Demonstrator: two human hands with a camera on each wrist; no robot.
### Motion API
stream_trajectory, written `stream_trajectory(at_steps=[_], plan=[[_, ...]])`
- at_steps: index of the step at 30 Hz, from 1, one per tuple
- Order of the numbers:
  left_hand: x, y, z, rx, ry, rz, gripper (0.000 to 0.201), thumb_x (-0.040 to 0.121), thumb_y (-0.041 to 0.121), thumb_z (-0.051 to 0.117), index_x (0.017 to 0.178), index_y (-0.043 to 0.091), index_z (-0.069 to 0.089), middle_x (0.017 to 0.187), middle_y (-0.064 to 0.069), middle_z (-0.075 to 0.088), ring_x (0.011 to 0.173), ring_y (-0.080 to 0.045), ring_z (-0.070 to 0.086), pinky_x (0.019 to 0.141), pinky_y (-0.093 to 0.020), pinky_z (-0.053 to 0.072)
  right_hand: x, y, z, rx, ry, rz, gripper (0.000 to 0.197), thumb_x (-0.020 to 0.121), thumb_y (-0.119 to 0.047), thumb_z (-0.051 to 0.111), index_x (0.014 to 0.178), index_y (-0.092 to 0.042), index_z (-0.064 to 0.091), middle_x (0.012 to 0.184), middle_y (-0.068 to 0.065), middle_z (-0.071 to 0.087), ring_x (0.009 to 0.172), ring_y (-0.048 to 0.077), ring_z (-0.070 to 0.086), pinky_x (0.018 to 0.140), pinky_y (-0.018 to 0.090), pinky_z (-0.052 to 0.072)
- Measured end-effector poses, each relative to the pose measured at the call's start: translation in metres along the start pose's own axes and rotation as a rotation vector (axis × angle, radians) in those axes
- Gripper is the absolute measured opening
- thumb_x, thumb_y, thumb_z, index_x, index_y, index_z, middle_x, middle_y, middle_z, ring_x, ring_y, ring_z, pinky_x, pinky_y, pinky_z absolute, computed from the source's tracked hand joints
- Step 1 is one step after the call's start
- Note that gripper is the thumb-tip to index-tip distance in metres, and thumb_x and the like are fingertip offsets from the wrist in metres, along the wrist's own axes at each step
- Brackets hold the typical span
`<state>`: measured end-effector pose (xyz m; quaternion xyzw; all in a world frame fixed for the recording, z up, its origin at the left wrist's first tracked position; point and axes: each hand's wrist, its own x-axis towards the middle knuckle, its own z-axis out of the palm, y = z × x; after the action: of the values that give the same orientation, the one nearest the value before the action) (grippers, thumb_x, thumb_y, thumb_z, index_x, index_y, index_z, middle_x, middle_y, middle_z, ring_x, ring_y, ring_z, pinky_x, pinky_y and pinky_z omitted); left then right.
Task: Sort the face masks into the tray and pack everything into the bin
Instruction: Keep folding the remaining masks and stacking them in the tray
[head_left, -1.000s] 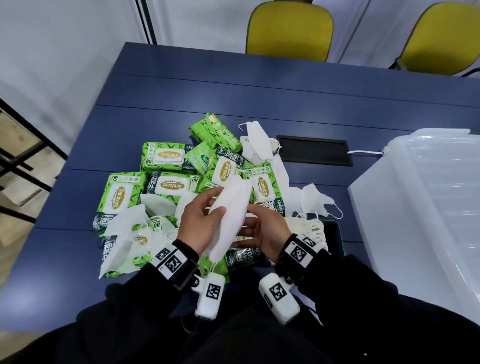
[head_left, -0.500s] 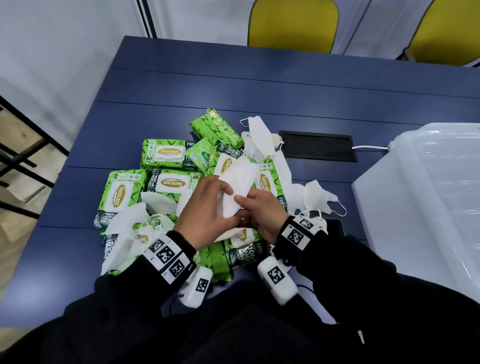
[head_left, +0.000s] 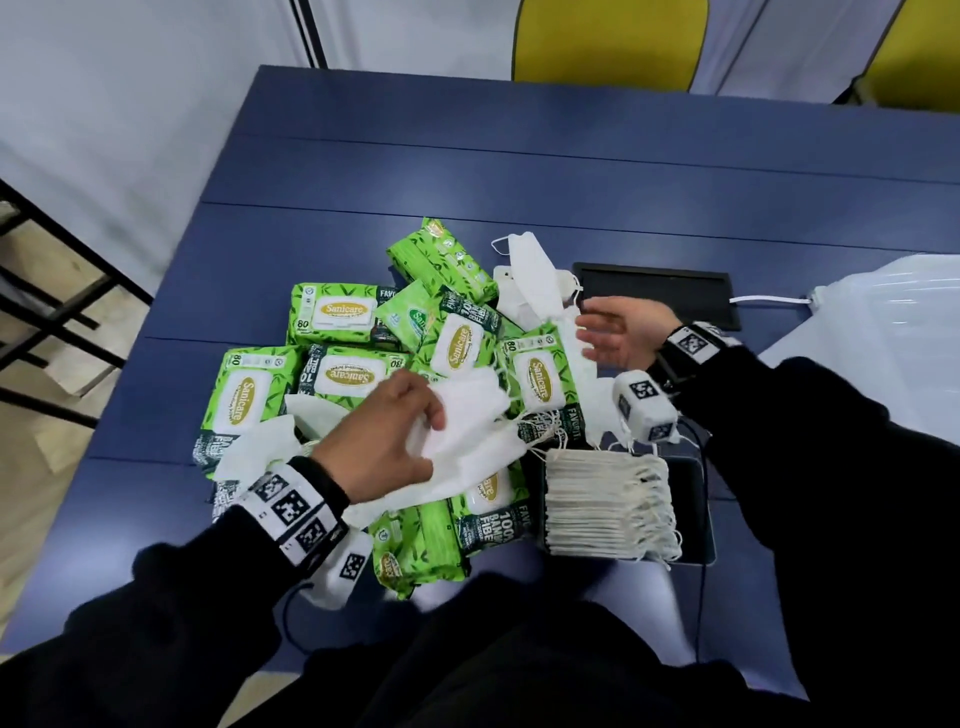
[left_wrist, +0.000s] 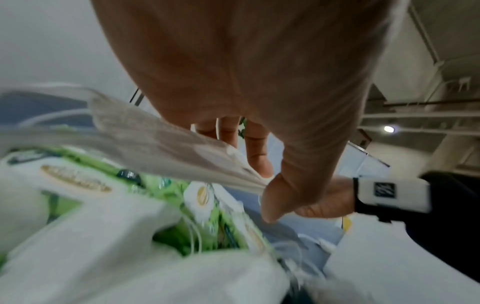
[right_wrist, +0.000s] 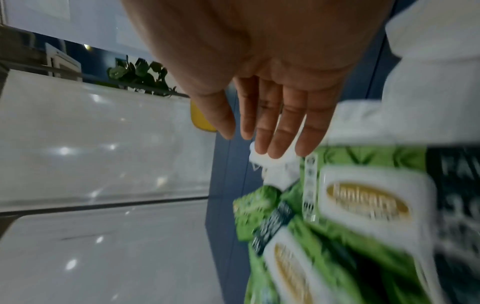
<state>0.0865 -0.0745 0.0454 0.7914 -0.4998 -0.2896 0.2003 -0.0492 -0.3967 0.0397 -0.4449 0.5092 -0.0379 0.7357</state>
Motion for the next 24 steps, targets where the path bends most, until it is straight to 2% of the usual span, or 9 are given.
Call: stream_trajectory(at_steps=[3, 8, 11, 13, 15, 17, 19, 24], plan=[[0.005, -0.003, 0.029, 0.044, -0.081, 0.013, 0.045, 0.067, 0.025, 0.079, 0.100, 0.034, 0.049, 0.126, 0.009, 0.040, 0.115, -0.014, 0.044, 0.084, -0.025, 0.036, 0.034, -0.004, -0.014, -0.033, 0.118, 0.016, 0.022, 0.103, -0.019, 0.055, 0.082, -0.011, 0.059, 0.082, 0.003, 0.058, 0.068, 0.015, 0.057, 0.062, 0.032, 0.049], [0.015, -0.006, 0.063, 0.134, -0.115, 0.023, 0.042, 0.068, 0.038, 0.076, 0.103, 0.028, 0.056, 0.146, 0.000, 0.044, 0.131, -0.024, 0.042, 0.101, -0.037, 0.043, 0.078, -0.008, -0.016, -0.173, 0.212, 0.009, 0.013, 0.096, -0.015, 0.067, 0.084, -0.010, 0.064, 0.086, 0.007, 0.064, 0.068, 0.019, 0.063, 0.059, 0.036, 0.052], [0.017, -0.013, 0.070, 0.197, -0.116, 0.009, 0.042, 0.071, 0.037, 0.079, 0.106, 0.029, 0.057, 0.152, -0.001, 0.041, 0.136, -0.026, 0.041, 0.101, -0.041, 0.046, 0.104, -0.004, -0.014, -0.217, 0.218, 0.012, 0.010, 0.089, -0.015, 0.074, 0.089, -0.006, 0.071, 0.092, 0.009, 0.066, 0.071, 0.022, 0.064, 0.059, 0.036, 0.053], [0.017, -0.018, 0.073, 0.194, -0.118, 0.020, 0.046, 0.068, 0.041, 0.080, 0.105, 0.031, 0.055, 0.150, -0.001, 0.041, 0.132, -0.026, 0.044, 0.097, -0.042, 0.049, 0.120, -0.002, -0.012, -0.270, 0.210, 0.025, 0.019, 0.088, -0.018, 0.074, 0.100, -0.004, 0.073, 0.090, 0.008, 0.064, 0.066, 0.021, 0.061, 0.054, 0.032, 0.049], [0.018, -0.021, 0.076, 0.189, -0.105, 0.017, 0.050, 0.065, 0.044, 0.080, 0.105, 0.031, 0.053, 0.143, 0.000, 0.045, 0.122, -0.026, 0.049, 0.091, -0.041, 0.051, 0.132, -0.001, -0.008, -0.308, 0.180, 0.058, 0.017, 0.094, -0.020, 0.067, 0.106, -0.008, 0.069, 0.083, 0.003, 0.058, 0.062, 0.019, 0.055, 0.053, 0.032, 0.041], [0.019, -0.021, 0.081, 0.195, -0.086, 0.009, 0.051, 0.064, 0.043, 0.080, 0.104, 0.029, 0.051, 0.133, 0.000, 0.049, 0.110, -0.025, 0.052, 0.084, -0.040, 0.051, 0.142, 0.002, -0.006, -0.339, 0.164, 0.077, 0.014, 0.095, -0.024, 0.065, 0.101, -0.012, 0.068, 0.080, 0.001, 0.057, 0.059, 0.018, 0.053, 0.054, 0.031, 0.035], [0.021, -0.021, 0.085, 0.193, -0.072, -0.007, 0.050, 0.066, 0.038, 0.080, 0.103, 0.027, 0.049, 0.124, 0.000, 0.051, 0.103, -0.024, 0.053, 0.081, -0.041, 0.051, 0.152, 0.005, -0.005, -0.385, 0.157, 0.075, 0.015, 0.091, -0.029, 0.070, 0.092, -0.014, 0.069, 0.081, 0.000, 0.062, 0.058, 0.017, 0.053, 0.054, 0.027, 0.035], [0.025, -0.023, 0.086, 0.204, -0.045, 0.010, 0.045, 0.070, 0.042, 0.078, 0.101, 0.027, 0.049, 0.119, 0.001, 0.052, 0.100, -0.022, 0.052, 0.078, -0.041, 0.052, 0.170, 0.009, 0.004, -0.449, 0.189, 0.092, 0.023, 0.085, -0.034, 0.078, 0.083, -0.012, 0.069, 0.072, -0.001, 0.065, 0.047, 0.015, 0.048, 0.050, 0.023, 0.038]])
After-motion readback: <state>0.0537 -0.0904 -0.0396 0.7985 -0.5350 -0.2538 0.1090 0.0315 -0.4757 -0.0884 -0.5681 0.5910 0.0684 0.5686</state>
